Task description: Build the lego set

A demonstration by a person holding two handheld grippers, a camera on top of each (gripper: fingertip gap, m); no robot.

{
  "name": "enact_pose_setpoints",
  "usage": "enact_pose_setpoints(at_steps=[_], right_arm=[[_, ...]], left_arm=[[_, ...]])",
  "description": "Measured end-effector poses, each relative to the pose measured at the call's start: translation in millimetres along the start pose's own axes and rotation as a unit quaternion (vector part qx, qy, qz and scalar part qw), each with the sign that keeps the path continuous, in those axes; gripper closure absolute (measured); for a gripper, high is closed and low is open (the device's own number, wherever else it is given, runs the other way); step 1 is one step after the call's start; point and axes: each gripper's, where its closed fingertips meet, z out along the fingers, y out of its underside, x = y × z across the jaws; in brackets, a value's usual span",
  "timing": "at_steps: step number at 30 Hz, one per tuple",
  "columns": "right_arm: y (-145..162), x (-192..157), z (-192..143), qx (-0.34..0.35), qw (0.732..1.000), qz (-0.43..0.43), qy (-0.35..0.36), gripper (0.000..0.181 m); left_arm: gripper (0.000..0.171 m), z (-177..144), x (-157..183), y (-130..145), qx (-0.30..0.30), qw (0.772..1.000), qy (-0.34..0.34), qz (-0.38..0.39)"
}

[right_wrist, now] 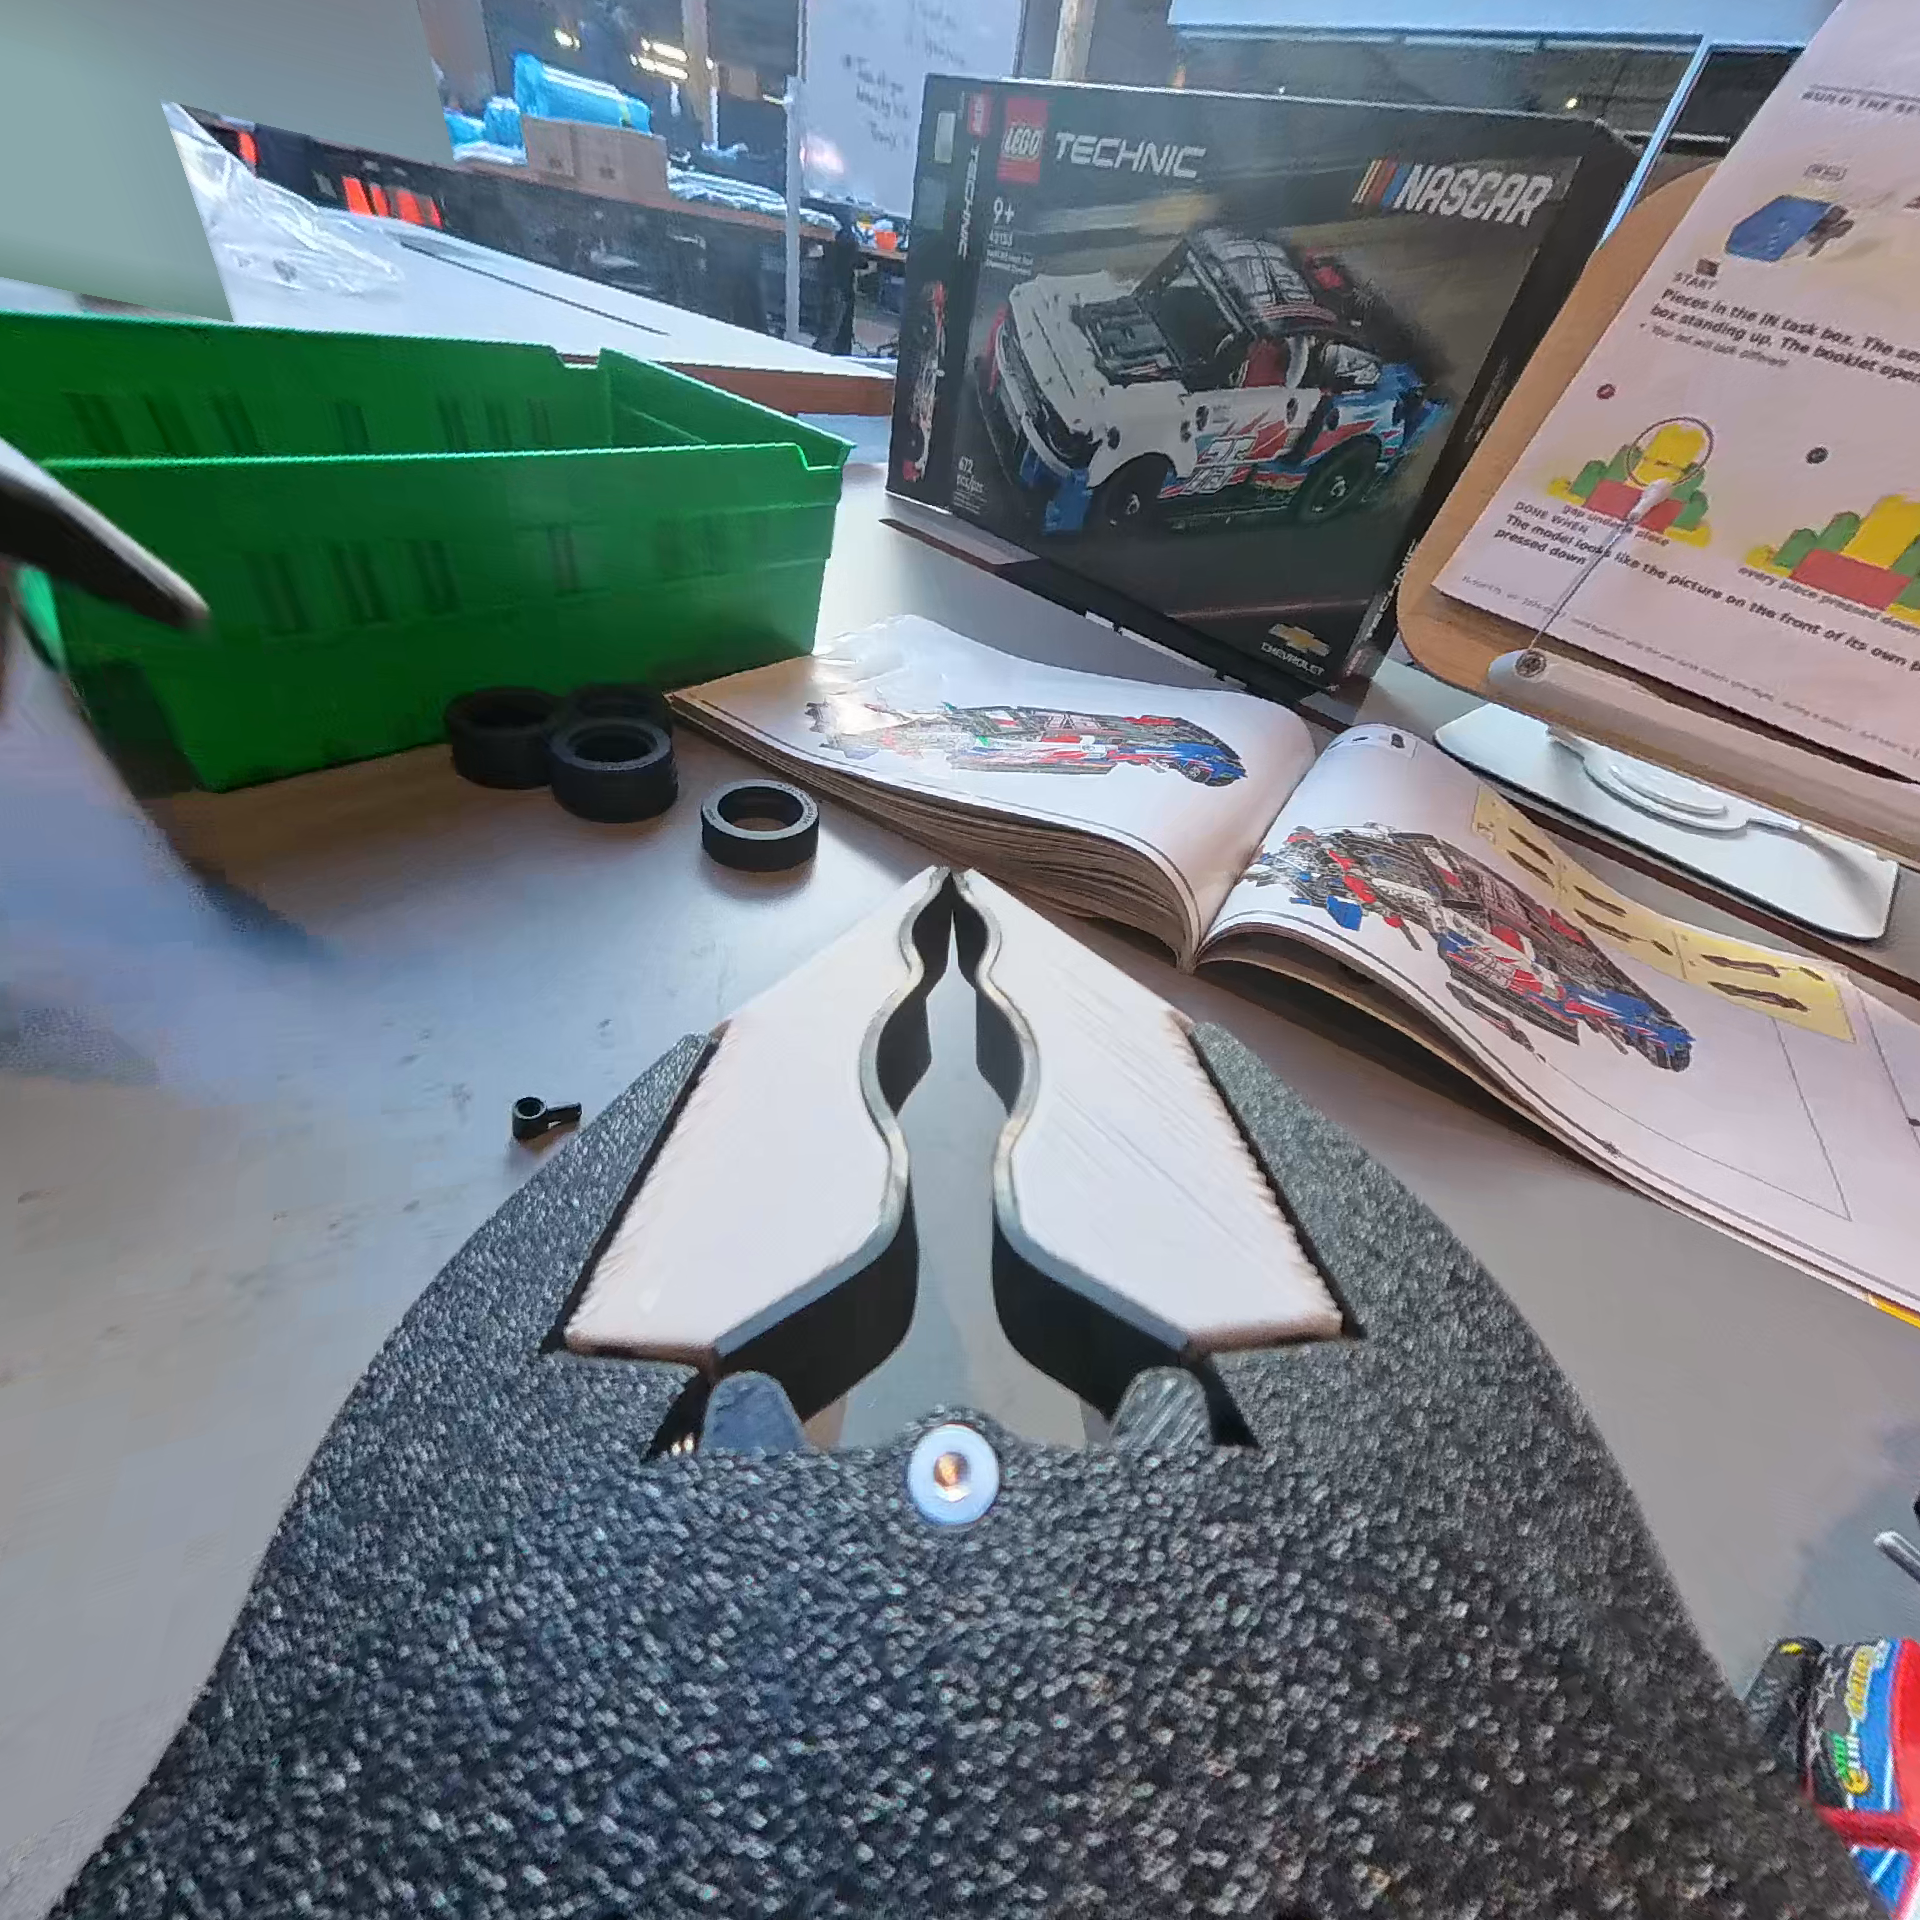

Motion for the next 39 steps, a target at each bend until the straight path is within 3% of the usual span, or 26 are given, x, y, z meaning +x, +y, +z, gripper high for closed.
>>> enact_pose_setpoints(at_steps=[2,4,9,13,15,19,23,26,31,33,35,39], right_arm=[[0.8,-2.9,0.9,-0.004,1.0,-0.011,-0.001,0.181],[2.0,-7.9,2.7,-0.009,1.0,-0.019,-0.01,0.181],[2.2,-18.3,5.1,-0.012,0.999,-0.028,-0.036,0.181],[0.8,-20.0,4.0,-0.007,0.999,-0.027,-0.042,0.181],[-1.5,-19.0,2.0,0.002,0.999,-0.026,-0.039,0.181],[-3.6,-20.8,-0.9,0.011,0.999,-0.024,-0.044,0.181],[-1.2,-21.9,1.1,0.001,0.999,-0.029,-0.043,0.181],[2.4,-23.4,4.2,-0.013,0.998,-0.036,-0.044,0.181],[4.9,-26.8,8.2,-0.024,0.998,-0.046,-0.047,0.181],[4.9,-27.6,8.1,-0.024,0.997,-0.049,-0.047,0.181],[4.6,-27.7,7.9,-0.023,0.997,-0.048,-0.048,0.181],[2.8,-27.5,6.3,-0.016,0.998,-0.046,-0.049,0.181]], left_arm=[[0.135,-25.3,-7.9,-19.1,0.001,0.999,-0.04,0.005],[0.136,-58.6,-39.4,-36.6,-0.031,0.992,-0.119,0.033],[0.143,-155.3,-176.5,-63.3,-0.176,0.934,-0.307,0.05],[0.139,-193.8,-257.5,-23.6,-0.365,0.866,-0.339,-0.038],[0.142,-186.5,-263.0,2.5,-0.433,0.847,-0.3,-0.075],[0.145,-151.4,-254.2,26.4,-0.455,0.855,-0.232,-0.093],[0.145,-151.0,-249.8,43.6,-0.495,0.841,-0.206,-0.069],[0.147,-174.1,-245.5,60.1,-0.567,0.802,-0.185,-0.045],[0.152,-215.5,-241.6,79.9,-0.679,0.714,-0.172,0.001],[0.15,-217.8,-235.3,83.3,-0.695,0.7,-0.161,0.01],[0.151,-208.5,-226.2,83.8,-0.689,0.71,-0.14,0.02],[0.157,-167.4,-205.8,79.3,-0.637,0.765,-0.087,0.031]])
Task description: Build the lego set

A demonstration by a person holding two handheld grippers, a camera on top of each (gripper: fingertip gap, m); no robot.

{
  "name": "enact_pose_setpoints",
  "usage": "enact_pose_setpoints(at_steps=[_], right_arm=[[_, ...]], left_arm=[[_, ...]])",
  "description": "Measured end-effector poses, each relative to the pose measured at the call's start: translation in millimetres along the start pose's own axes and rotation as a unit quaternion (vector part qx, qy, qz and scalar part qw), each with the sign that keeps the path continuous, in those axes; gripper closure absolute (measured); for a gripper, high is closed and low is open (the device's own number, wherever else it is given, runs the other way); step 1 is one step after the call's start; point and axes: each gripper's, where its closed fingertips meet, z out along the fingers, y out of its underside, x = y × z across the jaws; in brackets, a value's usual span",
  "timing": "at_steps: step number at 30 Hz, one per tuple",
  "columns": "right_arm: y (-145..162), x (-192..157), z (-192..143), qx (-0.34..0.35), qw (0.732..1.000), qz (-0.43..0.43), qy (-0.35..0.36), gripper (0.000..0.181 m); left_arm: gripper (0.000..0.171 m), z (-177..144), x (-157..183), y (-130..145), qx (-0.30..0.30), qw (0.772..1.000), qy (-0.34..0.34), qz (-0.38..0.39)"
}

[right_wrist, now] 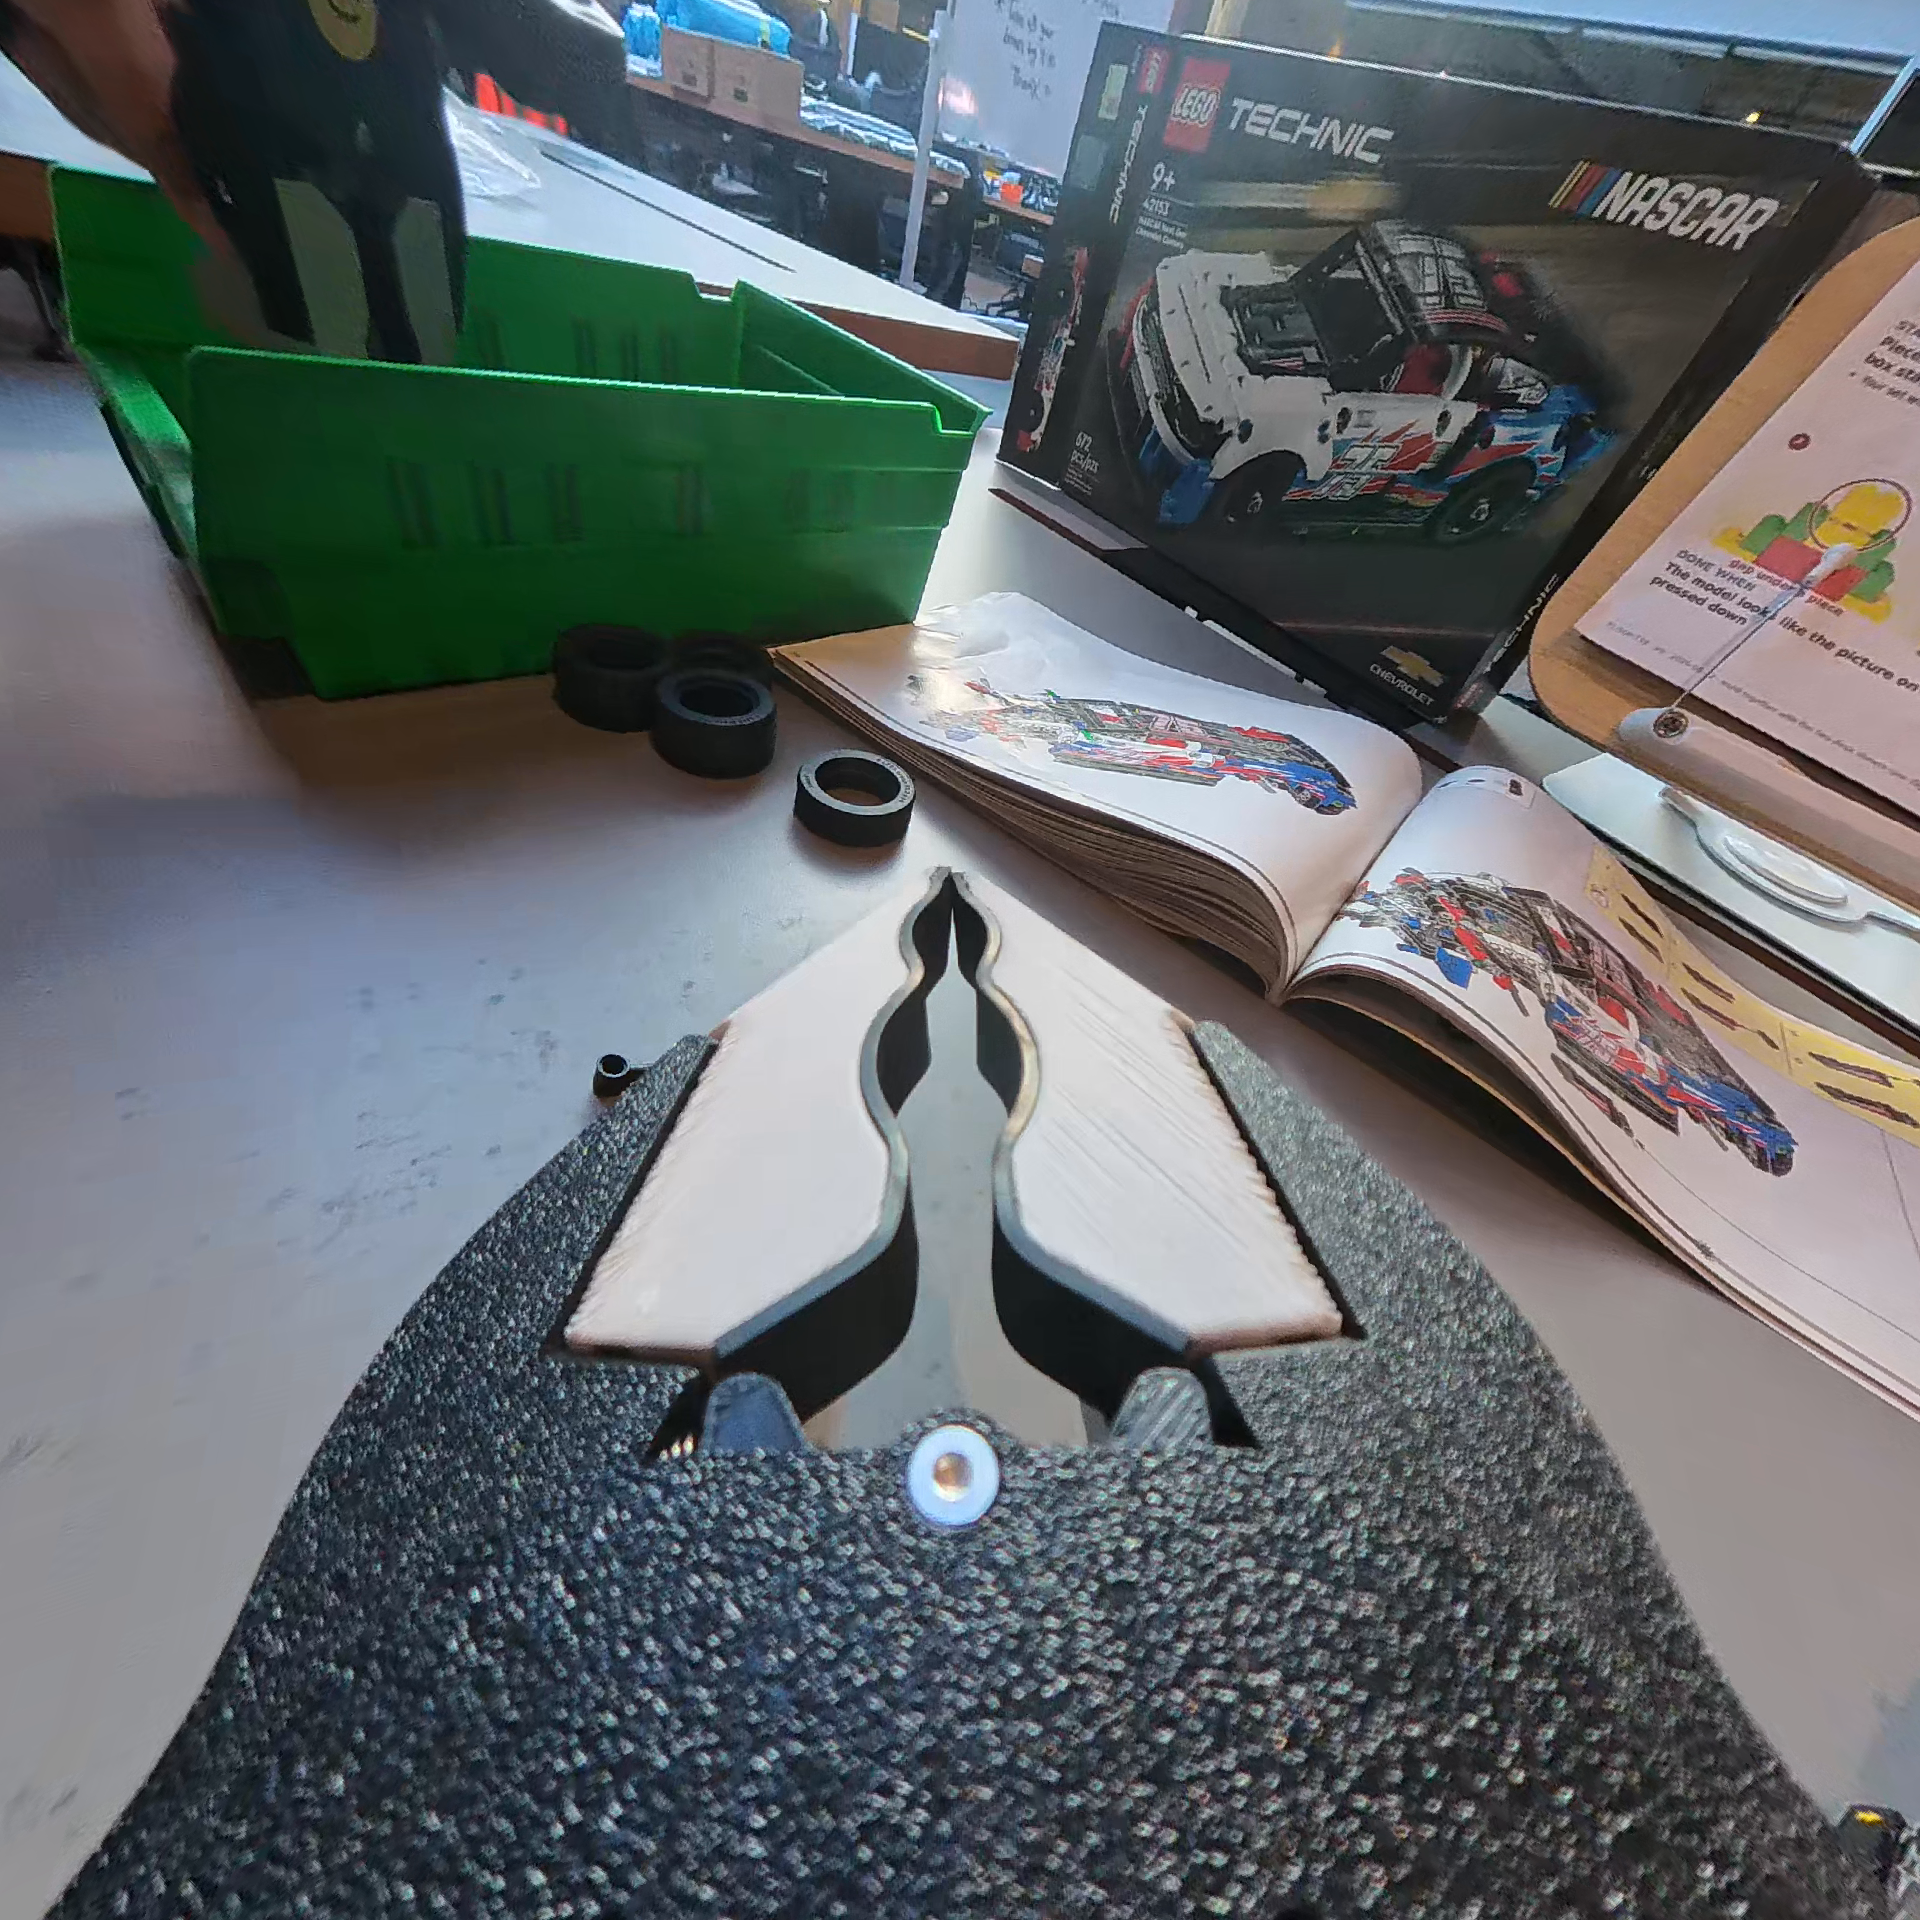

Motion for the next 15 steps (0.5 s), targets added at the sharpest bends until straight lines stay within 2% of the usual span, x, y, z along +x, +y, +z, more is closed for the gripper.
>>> enact_pose_setpoints(at_steps=[4,11,15], right_arm=[[-2.7,-0.1,-2.6,0.011,1.0,0.001,-0.001,0.181],[-4.3,1.6,-4.3,0.019,1.0,0.011,-0.004,0.181],[-4.7,1.6,-4.8,0.021,1.0,0.01,-0.004,0.181]], left_arm=[[0.161,3.4,15.0,-15.1,0.016,0.999,0.01,0.045],[0.16,18.5,33.9,-24.2,0.021,0.997,0.041,0.06],[0.162,22.4,32.6,-26.3,0.015,0.997,0.024,0.07]])
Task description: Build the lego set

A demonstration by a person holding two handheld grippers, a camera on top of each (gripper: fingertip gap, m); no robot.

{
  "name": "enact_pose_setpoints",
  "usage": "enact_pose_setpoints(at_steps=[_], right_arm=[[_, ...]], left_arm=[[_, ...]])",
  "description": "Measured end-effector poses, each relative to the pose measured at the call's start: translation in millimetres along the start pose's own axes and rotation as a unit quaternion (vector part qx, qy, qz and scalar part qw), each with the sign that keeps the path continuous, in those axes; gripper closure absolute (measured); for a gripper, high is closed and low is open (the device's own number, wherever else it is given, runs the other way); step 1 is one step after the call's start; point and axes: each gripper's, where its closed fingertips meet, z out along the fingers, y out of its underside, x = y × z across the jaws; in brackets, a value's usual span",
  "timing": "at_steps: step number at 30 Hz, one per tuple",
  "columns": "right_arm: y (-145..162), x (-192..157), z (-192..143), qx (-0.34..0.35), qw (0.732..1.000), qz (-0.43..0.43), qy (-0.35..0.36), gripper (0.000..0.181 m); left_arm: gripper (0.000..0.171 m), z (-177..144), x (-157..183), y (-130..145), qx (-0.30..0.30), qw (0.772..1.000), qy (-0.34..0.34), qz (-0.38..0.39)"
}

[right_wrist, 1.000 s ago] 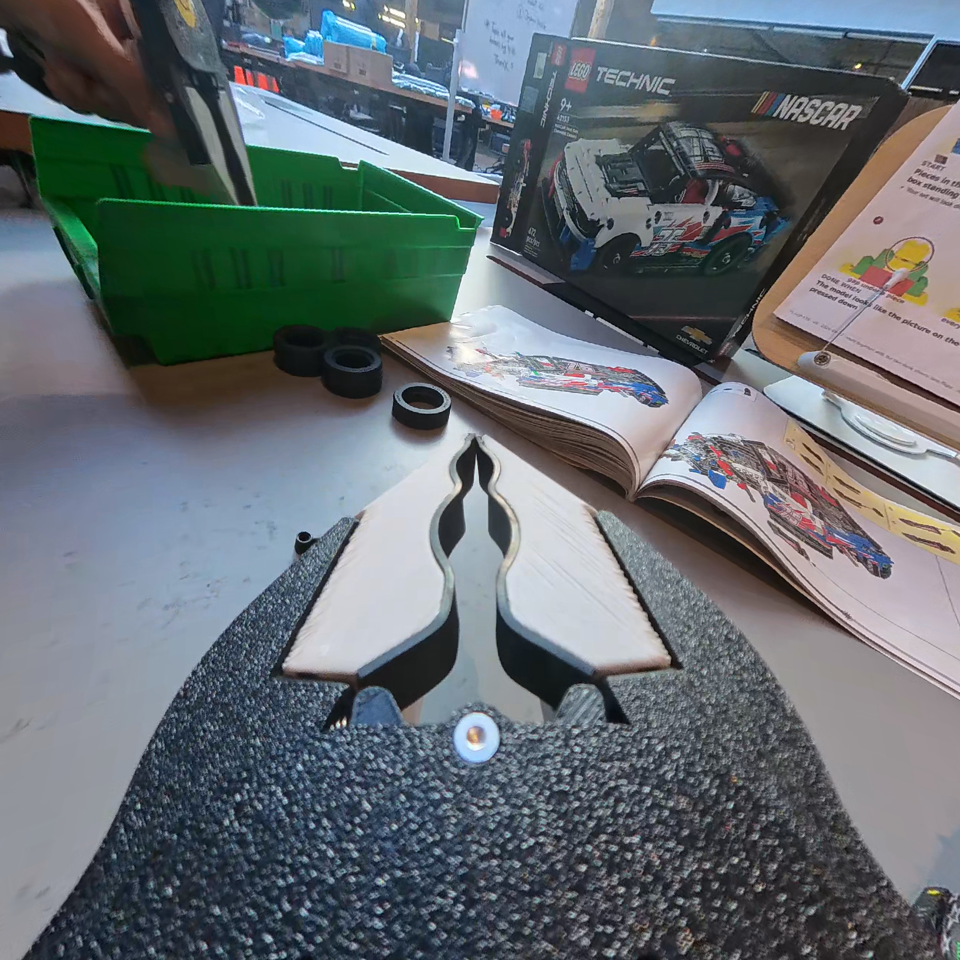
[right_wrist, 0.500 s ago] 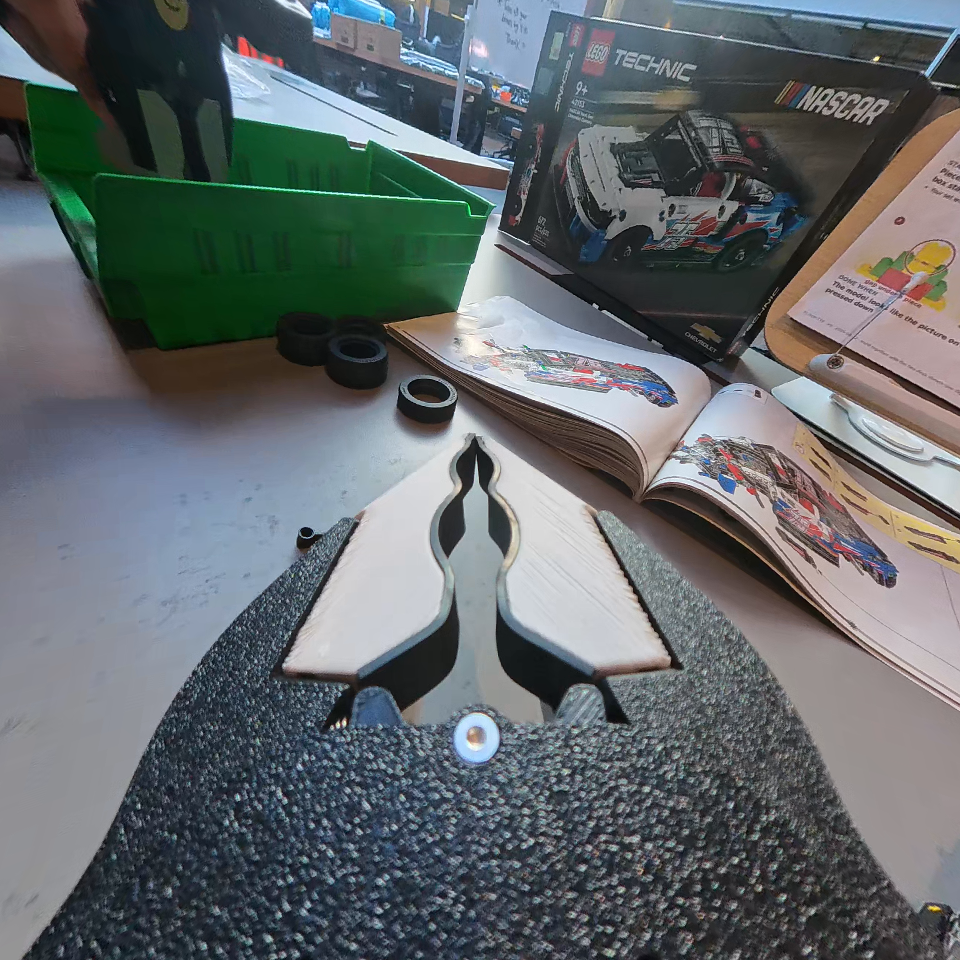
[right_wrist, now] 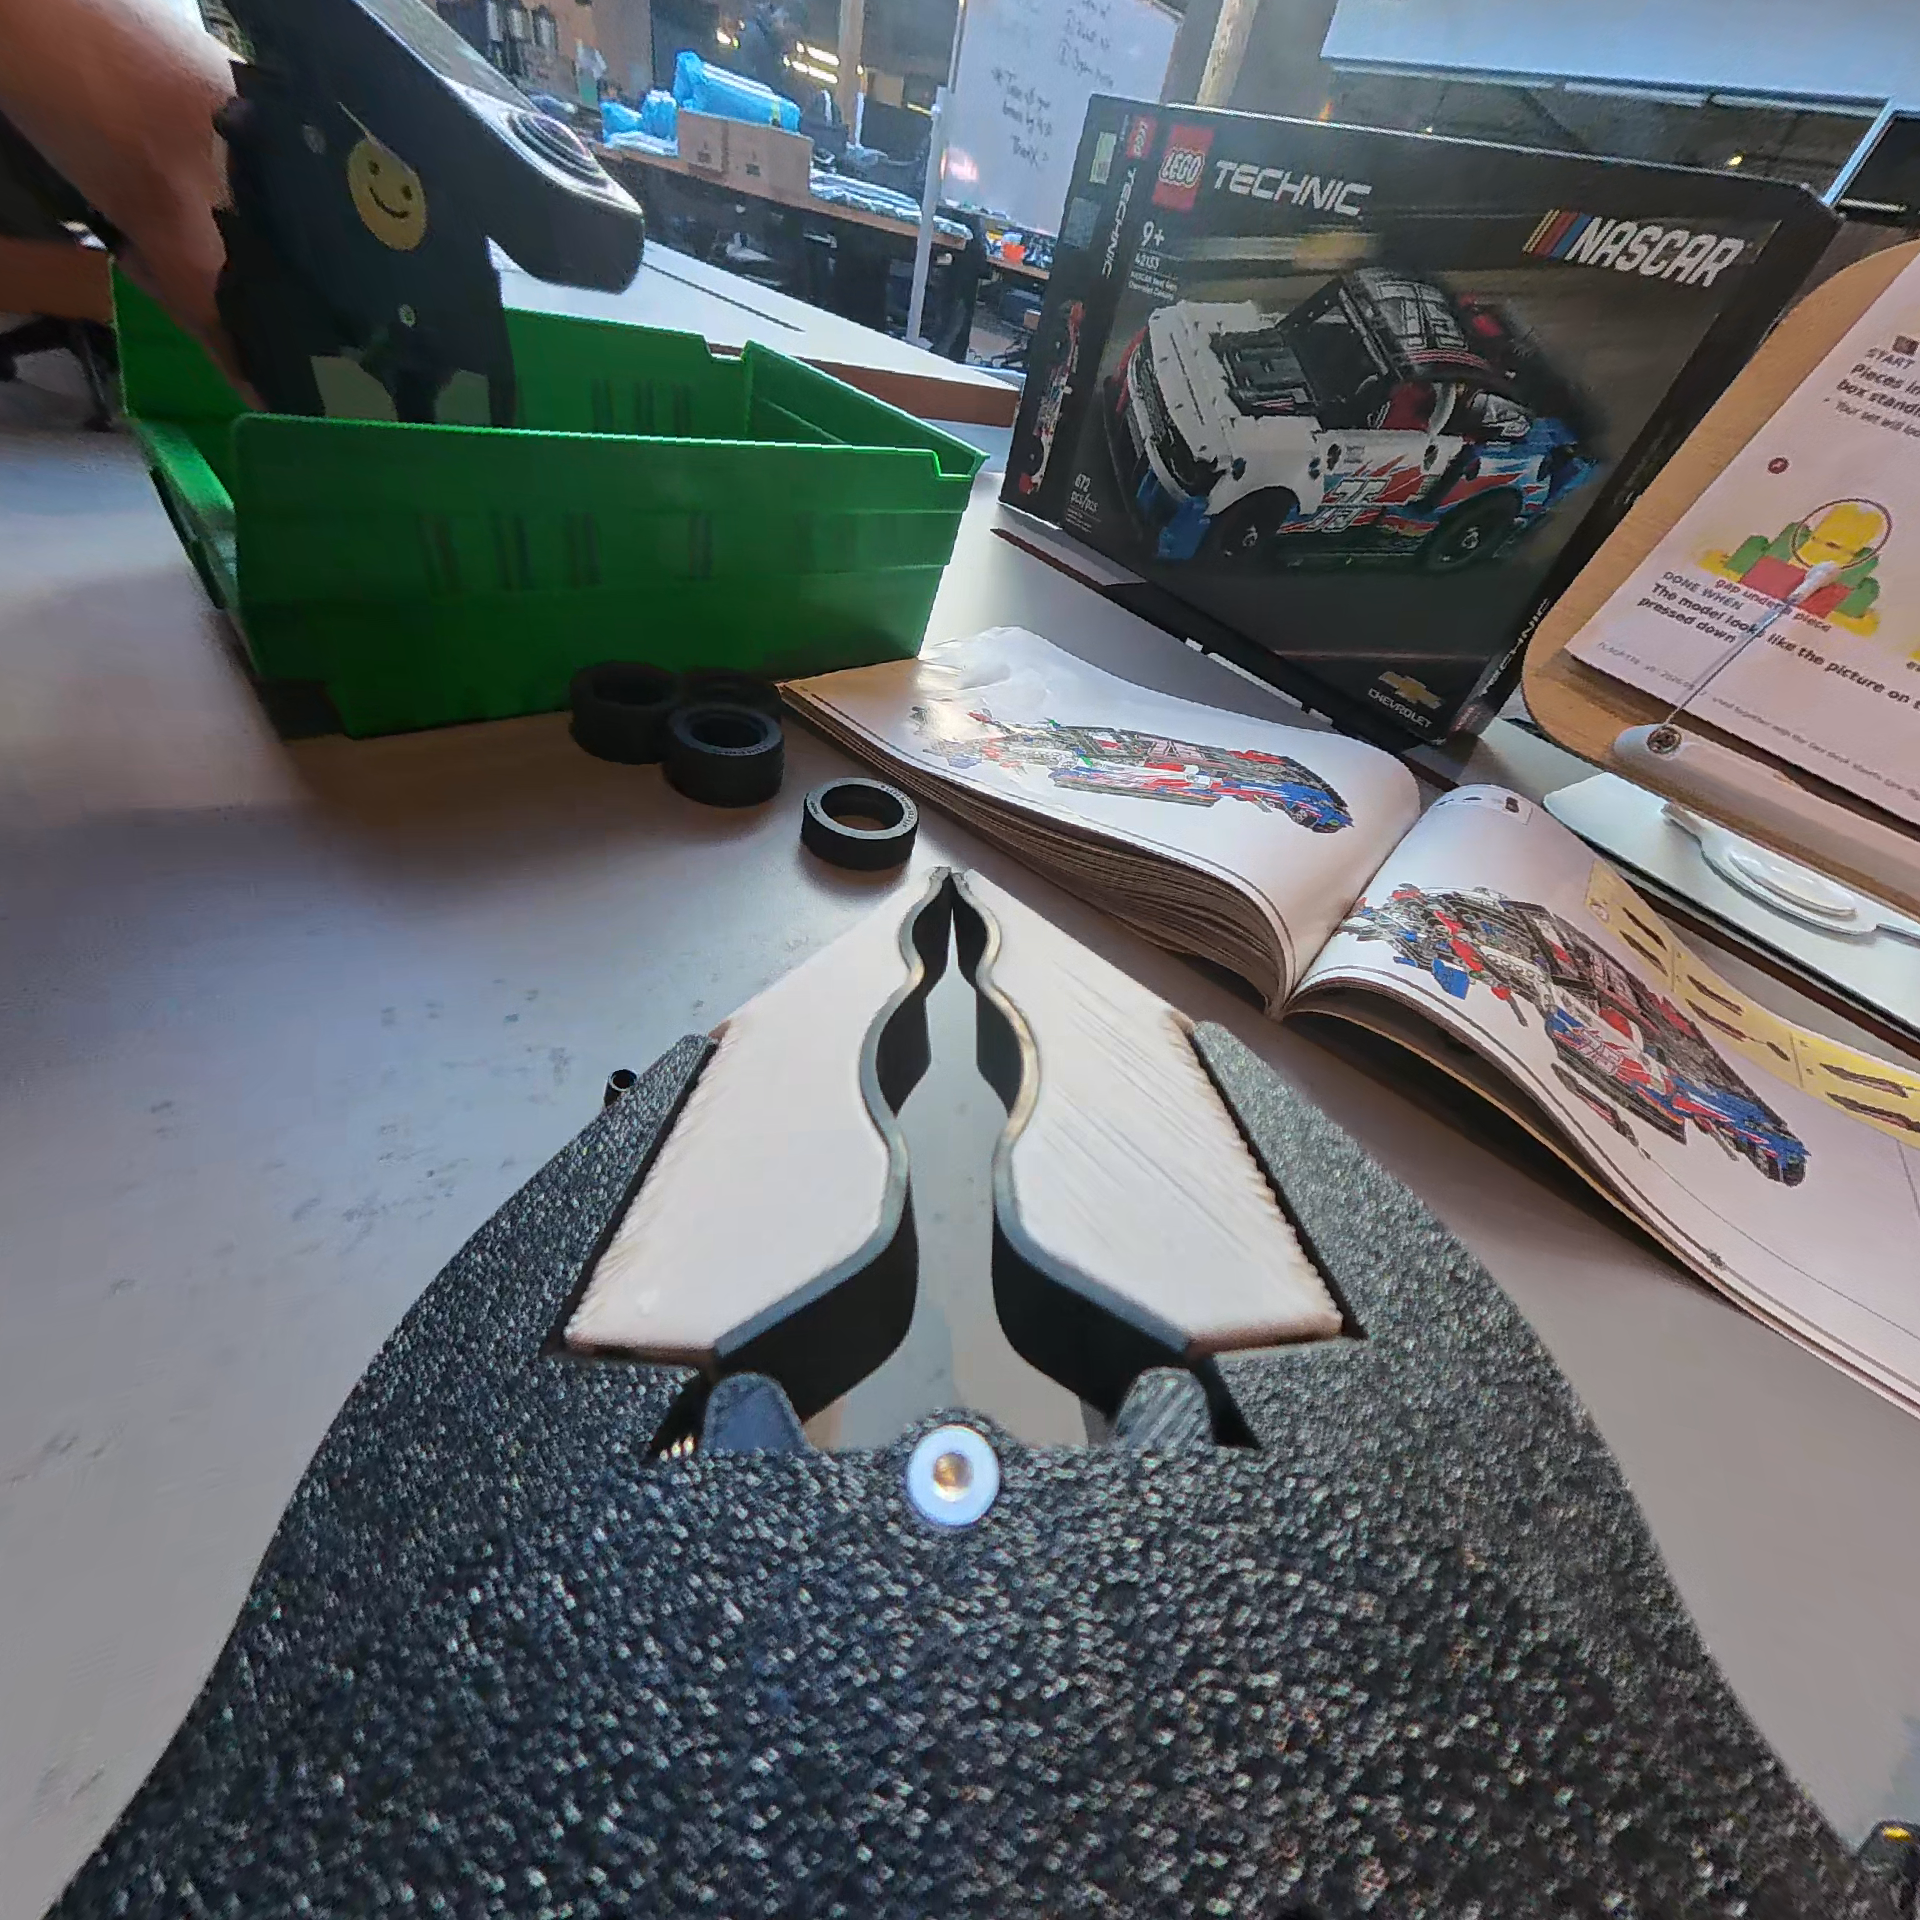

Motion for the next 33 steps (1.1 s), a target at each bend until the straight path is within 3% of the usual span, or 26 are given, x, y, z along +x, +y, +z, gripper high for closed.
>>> enact_pose_setpoints(at_steps=[13,17,22,33], right_arm=[[2.1,-1.4,2.1,-0.009,1.0,-0.005,-0.002,0.181],[10.7,11.6,7.5,-0.043,0.997,-0.015,0.057,0.181],[30.0,21.2,16.9,-0.117,0.987,-0.038,0.107,0.181],[26.2,16.0,15.5,-0.102,0.991,-0.033,0.086,0.181]], left_arm=[[0.171,-1.3,-4.6,2.7,0.04,0.998,-0.022,-0.047],[0.171,-17.7,-11.4,7.5,0.061,0.994,-0.053,-0.074],[0.171,-55.1,-23.3,13.9,0.073,0.985,-0.114,-0.105],[0.171,-184.0,-1.7,-31.9,0.182,0.936,-0.286,-0.094]])
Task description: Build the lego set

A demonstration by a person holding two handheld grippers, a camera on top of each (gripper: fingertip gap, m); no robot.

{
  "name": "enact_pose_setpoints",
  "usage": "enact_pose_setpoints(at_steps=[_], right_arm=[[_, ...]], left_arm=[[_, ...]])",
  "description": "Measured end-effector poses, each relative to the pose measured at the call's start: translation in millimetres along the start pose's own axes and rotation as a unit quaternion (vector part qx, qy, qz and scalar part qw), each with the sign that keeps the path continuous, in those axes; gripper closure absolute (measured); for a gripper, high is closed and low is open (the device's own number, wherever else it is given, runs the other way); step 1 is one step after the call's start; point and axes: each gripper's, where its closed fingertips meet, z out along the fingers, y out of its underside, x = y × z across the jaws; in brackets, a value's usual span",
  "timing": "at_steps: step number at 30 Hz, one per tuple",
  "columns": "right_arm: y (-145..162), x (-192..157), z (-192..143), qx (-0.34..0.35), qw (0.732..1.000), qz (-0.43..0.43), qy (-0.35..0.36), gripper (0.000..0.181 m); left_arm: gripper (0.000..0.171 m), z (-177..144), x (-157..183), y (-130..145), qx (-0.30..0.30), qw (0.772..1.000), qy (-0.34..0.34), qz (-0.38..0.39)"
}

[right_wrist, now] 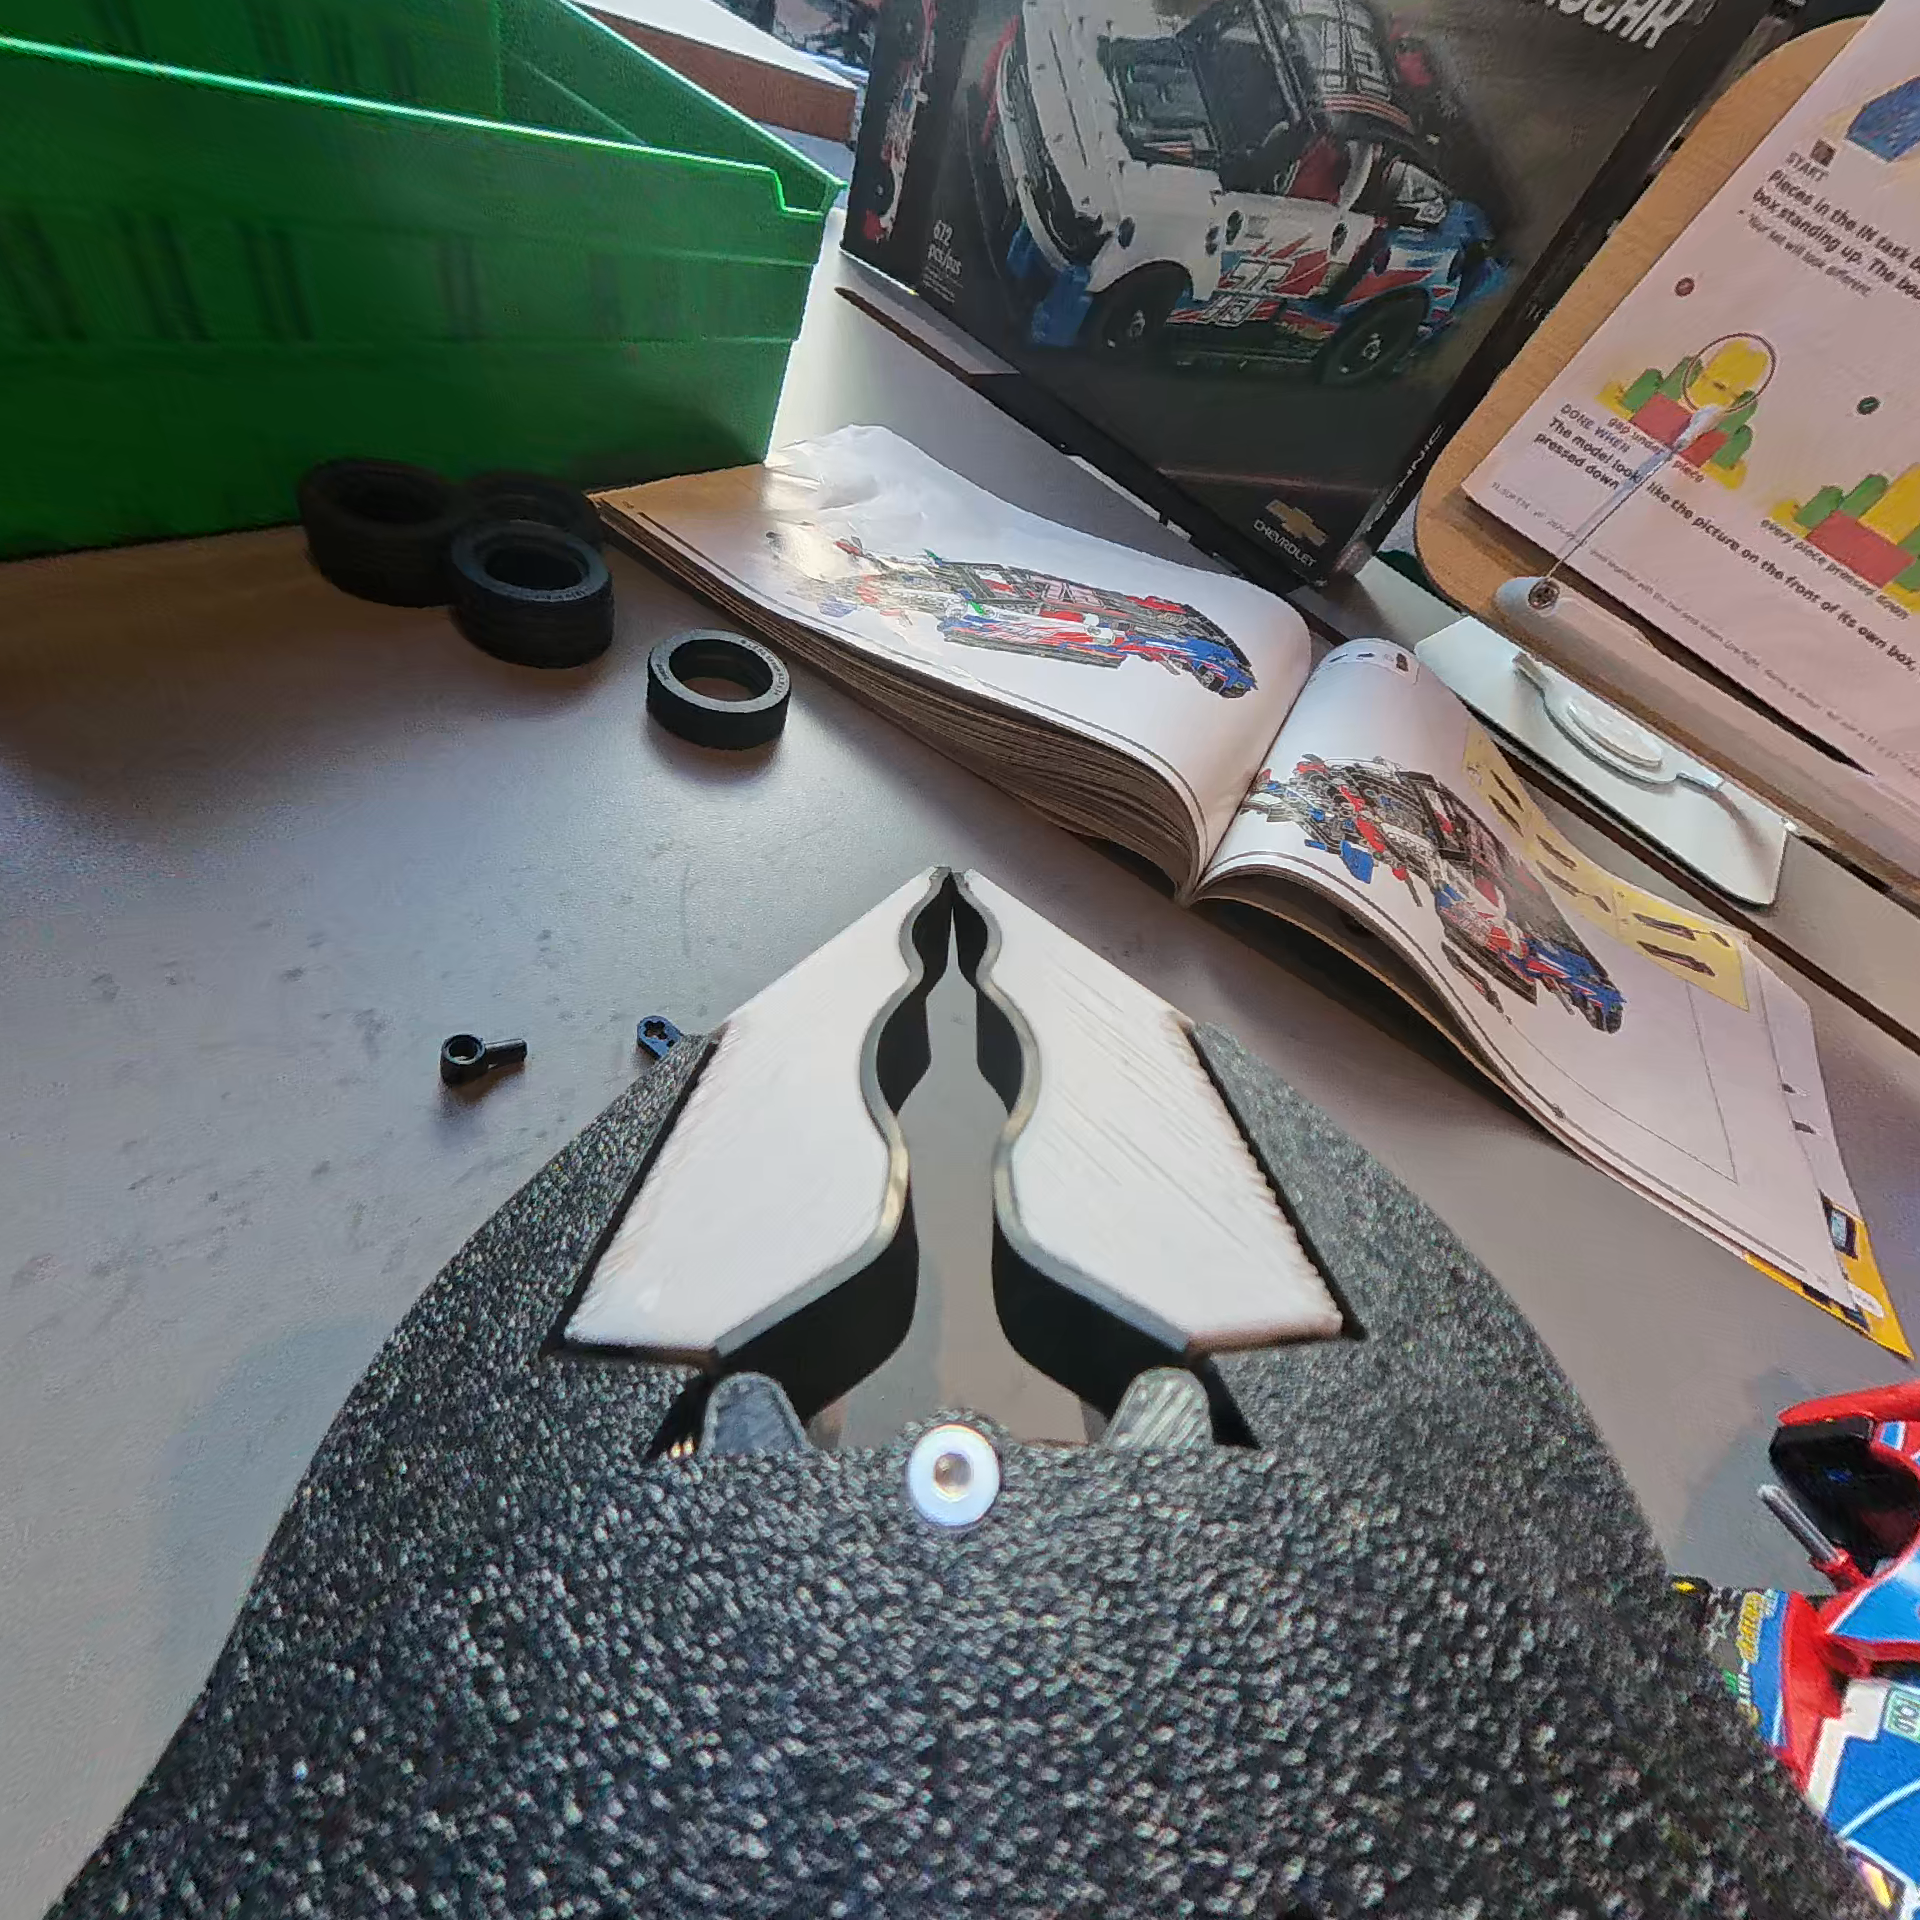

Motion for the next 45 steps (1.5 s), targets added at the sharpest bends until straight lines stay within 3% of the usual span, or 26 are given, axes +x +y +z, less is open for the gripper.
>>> enact_pose_setpoints(at_steps=[3,6,8,11,14,19,23,31,35,40,45], right_arm=[[-0.6,0.2,-0.6,0.003,1.0,0.001,0.0,0.181],[-1.4,2.4,-1.4,0.006,1.0,0.007,0.004,0.181],[-1.6,4.2,-1.9,0.008,1.0,0.013,0.005,0.181],[-0.9,6.9,-2.5,0.007,1.0,0.018,0.01,0.181],[0.1,8.6,-3.7,0.005,1.0,0.018,0.015,0.181],[0.6,8.9,-3.8,0.005,1.0,0.026,0.007,0.181],[1.5,8.8,-2.5,0.002,1.0,0.031,0.001,0.181],[0.1,8.5,-3.7,0.007,1.0,0.029,0.001,0.181],[-1.9,8.2,-5.0,0.015,0.999,0.036,-0.008,0.181],[-3.5,11.2,-6.9,0.024,0.998,0.05,-0.009,0.179],[-4.5,9.0,-7.9,0.028,0.999,0.044,-0.011,0.179]], left_arm=[[0.171,-27.3,20.6,-40.6,0.076,0.997,0.0,0.004],[0.171,-34.9,93.6,-81.7,0.145,0.985,0.086,0.031],[0.171,-16.0,150.5,-94.5,0.149,0.978,0.136,0.055],[0.171,36.2,222.6,-89.8,0.107,0.97,0.202,0.08],[0.171,84.7,250.1,-80.9,0.064,0.97,0.226,0.06],[0.17,126.8,253.6,-61.0,0.005,0.976,0.21,0.05],[0.16,125.5,268.3,-59.7,0.015,0.965,0.261,0.022],[0.152,115.5,262.4,-46.3,0.039,0.966,0.256,-0.013],[0.15,111.4,254.8,-64.9,0.139,0.967,0.207,-0.052],[0.143,114.6,221.7,-85.6,0.248,0.96,0.088,-0.094],[0.142,115.2,220.1,-94.6,0.29,0.946,0.107,-0.102]])
